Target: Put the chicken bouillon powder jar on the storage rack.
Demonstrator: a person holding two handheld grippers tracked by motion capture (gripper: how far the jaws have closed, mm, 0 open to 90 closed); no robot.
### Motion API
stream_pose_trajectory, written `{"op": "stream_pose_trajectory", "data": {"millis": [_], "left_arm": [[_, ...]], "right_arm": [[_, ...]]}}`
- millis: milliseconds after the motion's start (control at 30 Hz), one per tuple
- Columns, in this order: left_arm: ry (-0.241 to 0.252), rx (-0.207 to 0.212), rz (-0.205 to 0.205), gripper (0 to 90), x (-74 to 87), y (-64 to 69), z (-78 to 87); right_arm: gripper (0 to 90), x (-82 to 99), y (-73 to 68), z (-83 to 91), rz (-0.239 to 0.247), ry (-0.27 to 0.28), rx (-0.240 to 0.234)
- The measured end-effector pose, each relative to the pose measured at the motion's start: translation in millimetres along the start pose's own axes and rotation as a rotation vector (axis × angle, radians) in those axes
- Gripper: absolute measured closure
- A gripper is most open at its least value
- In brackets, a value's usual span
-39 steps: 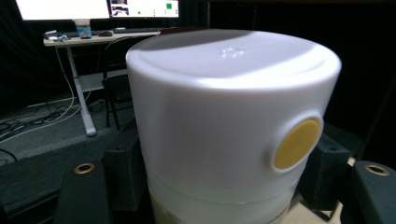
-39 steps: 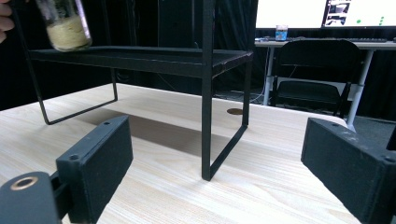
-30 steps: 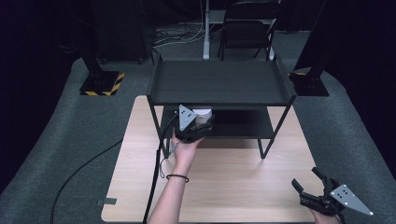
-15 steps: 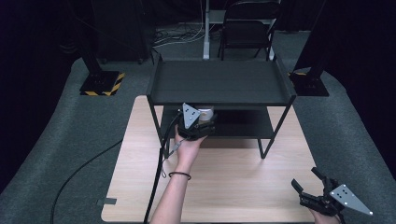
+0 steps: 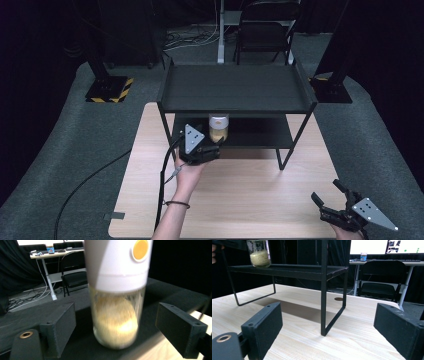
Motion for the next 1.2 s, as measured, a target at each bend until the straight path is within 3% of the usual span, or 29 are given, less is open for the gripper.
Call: {"op": "stream_pose_trajectory", "data": {"millis": [33,100,133,200,400,433,467,533,600,667,700,767,800,867,933,1000,1033,1067,1200], "left_arm": [[-0.001,0.013,-0.015,13.5,5.4,-2.1,12.4],[0.001,0.013,-0.021,13.0,9.3,-2.1,19.3],[0.003,0.018,-0.027,12.4,18.2,-3.6,34.3],[-0.001,0.014,-0.033,12.4,22.7,-3.7,41.8],[-0.022,-0.007,-0.047,12.9,54.3,-5.7,91.0],[-0.043,0.007,-0.025,12.9,62.7,-10.1,106.8],[-0.043,0.007,-0.025,12.9,62.7,-10.1,106.8],[-0.061,0.018,0.004,13.0,70.4,-14.5,122.3],[-0.055,0.003,0.006,12.9,84.2,-15.7,143.8],[-0.060,-0.006,0.006,12.9,88.8,-15.0,149.3],[-0.070,-0.013,0.037,12.9,100.7,-13.0,157.0],[-0.069,-0.017,0.048,13.8,108.7,-11.0,159.9],[-0.092,-0.019,0.053,13.7,112.6,-9.7,161.5],[-0.126,-0.019,0.026,13.8,112.1,-10.8,163.0],[-0.097,-0.023,0.070,14.0,113.2,-14.1,164.4],[-0.080,-0.018,0.082,13.7,114.3,-15.5,165.5],[-0.075,-0.021,0.073,13.8,114.7,-15.2,166.2],[-0.082,-0.028,0.040,13.7,114.4,-14.4,167.3],[-0.092,-0.054,0.049,13.3,114.4,-12.9,166.3]], "right_arm": [[7.2,0.1,-0.2,-0.2,0.000,-0.001,0.000],[7.1,0.3,-0.4,-0.2,0.002,-0.002,0.002],[6.6,1.2,-1.4,-0.1,0.009,0.001,0.010],[6.5,1.4,-2.0,-0.3,0.011,0.002,0.014],[6.3,1.9,-4.1,-1.5,0.011,-0.002,0.013],[6.4,1.9,-4.8,-2.3,0.014,-0.007,0.012],[6.4,1.9,-4.8,-2.3,0.014,-0.007,0.012],[6.4,1.7,-4.5,-4.1,0.021,-0.019,0.013],[6.4,1.8,-4.2,-4.5,0.018,-0.021,0.016],[6.4,1.5,-4.2,-4.1,0.019,-0.022,0.020],[6.5,1.3,-4.1,-3.8,0.022,-0.022,0.021],[6.4,0.9,-3.9,-3.5,0.025,-0.021,0.023],[6.5,0.7,-3.8,-3.5,0.028,-0.022,0.025],[6.4,0.3,-4.7,-3.8,0.031,-0.025,0.037],[6.4,0.1,-4.6,-4.3,0.033,-0.030,0.042],[6.4,0.2,-4.5,-4.2,0.033,-0.029,0.042],[6.4,0.1,-4.3,-4.0,0.030,-0.029,0.041],[6.4,0.3,-3.8,-3.9,0.027,-0.025,0.039],[6.5,0.4,-3.1,-4.6,0.023,-0.032,0.029]]}}
Point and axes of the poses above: each handheld gripper's, and its own axes: z roughly backward along the jaws, x roughly out of its underside, y roughly to its right, the point moved 5 cm from there along -z, roughly forward along the jaws, and after that the axes turned 6 degrees about -z, right-handed, at the moved point
